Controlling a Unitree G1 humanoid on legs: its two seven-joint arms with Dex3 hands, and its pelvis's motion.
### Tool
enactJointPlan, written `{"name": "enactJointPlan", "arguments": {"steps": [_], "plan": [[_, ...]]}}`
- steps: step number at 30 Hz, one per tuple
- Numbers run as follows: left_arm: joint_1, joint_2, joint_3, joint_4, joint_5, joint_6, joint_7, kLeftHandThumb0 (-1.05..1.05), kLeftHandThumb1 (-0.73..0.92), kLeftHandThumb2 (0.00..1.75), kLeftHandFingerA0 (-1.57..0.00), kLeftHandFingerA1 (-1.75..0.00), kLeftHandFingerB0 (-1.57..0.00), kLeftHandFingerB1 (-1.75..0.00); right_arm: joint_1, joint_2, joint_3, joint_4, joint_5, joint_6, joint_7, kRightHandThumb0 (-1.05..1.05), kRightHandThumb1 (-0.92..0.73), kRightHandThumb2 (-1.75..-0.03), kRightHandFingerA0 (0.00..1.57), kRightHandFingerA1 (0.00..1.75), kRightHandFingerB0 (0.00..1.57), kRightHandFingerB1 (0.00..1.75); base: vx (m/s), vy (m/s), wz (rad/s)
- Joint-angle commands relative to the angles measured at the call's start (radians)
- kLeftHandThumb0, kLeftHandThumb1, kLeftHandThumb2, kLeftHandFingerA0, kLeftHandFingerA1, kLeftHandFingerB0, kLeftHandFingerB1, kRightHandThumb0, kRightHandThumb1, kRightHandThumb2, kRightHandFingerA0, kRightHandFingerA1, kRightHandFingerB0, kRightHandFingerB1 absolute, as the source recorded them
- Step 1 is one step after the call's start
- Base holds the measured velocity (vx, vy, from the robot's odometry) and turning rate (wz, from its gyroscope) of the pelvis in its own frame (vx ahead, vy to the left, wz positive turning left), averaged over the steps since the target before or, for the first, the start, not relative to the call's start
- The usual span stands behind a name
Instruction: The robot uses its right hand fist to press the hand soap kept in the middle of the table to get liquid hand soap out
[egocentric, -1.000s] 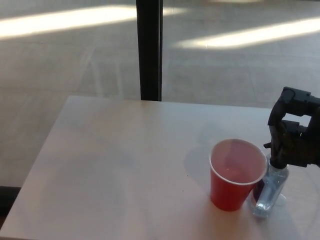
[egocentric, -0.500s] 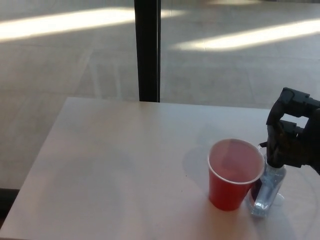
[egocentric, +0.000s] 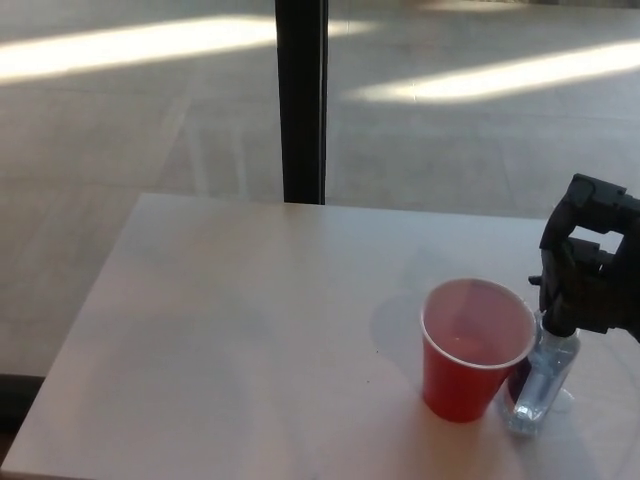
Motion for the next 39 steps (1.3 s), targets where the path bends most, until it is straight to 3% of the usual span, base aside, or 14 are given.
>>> {"name": "enactJointPlan", "arguments": {"steps": [1,7,8,9,10,13,15,20,21,22,24,30,37,39], "plan": [[-0.007,0.022,-0.010,-0.017,-0.001,0.013,0.002,-0.41,0.78,1.34,-0.53,-1.17,-0.30,-0.98,0.132,-0.013,0.056,0.123,-0.085,0.142,-0.008,-0.24,-0.46,-1.33,1.01,1.75,0.76,1.69,0.00,0.000,0.00],[-0.026,0.022,0.009,-0.004,-0.022,0.019,0.006,-0.42,0.80,1.31,-0.51,-1.29,-0.17,-0.94,0.146,-0.018,0.083,0.140,-0.091,0.136,-0.003,-0.24,-0.49,-1.30,1.03,1.75,0.75,1.69,0.00,0.000,0.00],[-0.027,0.025,0.004,-0.003,-0.016,0.022,0.004,-0.40,0.80,1.30,-0.52,-1.19,-0.20,-0.90,0.151,-0.019,0.089,0.141,-0.092,0.130,0.000,-0.24,-0.50,-1.29,1.02,1.75,0.76,1.67,0.00,0.000,0.00],[-0.024,0.024,0.001,-0.007,-0.013,0.021,0.003,-0.41,0.78,1.33,-0.51,-1.29,-0.29,-1.11,0.153,-0.021,0.093,0.144,-0.094,0.126,0.001,-0.24,-0.51,-1.28,1.02,1.75,0.76,1.67,0.00,0.000,0.00],[-0.021,0.024,-0.003,-0.012,-0.009,0.019,0.002,-0.41,0.78,1.33,-0.51,-1.29,-0.29,-1.11,0.155,-0.025,0.097,0.147,-0.096,0.119,0.003,-0.24,-0.51,-1.28,1.02,1.75,0.76,1.67,0.00,0.000,0.00],[-0.026,0.023,0.018,-0.003,-0.029,0.021,-0.003,-0.39,0.79,1.30,-0.49,-1.25,-0.08,-0.85,0.158,-0.026,0.110,0.137,-0.102,0.130,-0.011,-0.24,-0.54,-1.24,1.01,1.75,0.78,1.68,0.00,0.000,0.00],[-0.019,0.027,0.000,0.000,-0.009,0.011,-0.009,-0.41,0.80,1.31,-0.53,-1.22,-0.27,-0.96,0.160,-0.027,0.110,0.129,-0.095,0.132,-0.009,-0.24,-0.53,-1.25,1.01,1.75,0.78,1.67,0.00,0.000,0.00],[-0.009,0.023,-0.005,-0.010,-0.006,0.020,0.010,-0.43,0.81,1.29,-0.52,-1.40,-0.28,-1.05,0.153,-0.042,0.104,0.124,-0.084,0.121,0.009,-0.24,-0.54,-1.24,1.01,1.75,0.76,1.68,0.00,0.000,0.00],[-0.005,0.024,-0.003,-0.010,-0.007,0.018,0.010,-0.43,0.81,1.30,-0.52,-1.32,-0.28,-1.02,0.146,-0.050,0.101,0.125,-0.082,0.125,0.014,-0.26,-0.51,-1.27,0.99,1.75,0.74,1.68,0.00,0.000,0.00],[-0.003,0.025,-0.002,-0.009,-0.009,0.018,0.008,-0.41,0.82,1.29,-0.55,-1.18,-0.25,-0.89,0.134,-0.061,0.095,0.117,-0.076,0.134,0.020,-0.25,-0.50,-1.31,0.96,1.75,0.72,1.67,0.00,0.000,0.00],[-0.002,0.027,0.000,-0.006,-0.010,0.016,0.005,-0.40,0.81,1.29,-0.53,-1.17,-0.24,-0.90,0.110,-0.082,0.078,0.094,-0.059,0.158,0.029,-0.25,-0.49,-1.30,0.96,1.75,0.72,1.63,0.00,0.000,0.00],[0.010,0.030,0.006,0.010,-0.015,0.008,0.001,-0.42,0.81,1.31,-0.50,-1.23,-0.36,-1.19,0.021,-0.136,-0.015,0.023,0.028,0.201,0.050,-0.16,-0.58,-1.23,0.91,1.75,0.71,1.62,0.00,0.000,0.00],[0.011,0.025,0.010,0.029,-0.016,-0.001,0.009,-0.41,0.82,1.28,-0.52,-1.34,-0.17,-0.93,-0.156,-0.179,-0.151,-0.022,0.134,0.353,-0.001,-0.19,-0.52,-1.28,0.94,1.75,0.66,1.64,0.00,0.000,0.00],[0.015,0.025,0.005,0.022,-0.013,0.000,0.004,-0.42,0.81,1.30,-0.52,-1.25,-0.27,-1.06,-0.218,-0.191,-0.199,-0.039,0.176,0.402,-0.026,-0.16,-0.56,-1.28,0.97,1.75,0.69,1.58,0.00,0.000,0.00]]}}
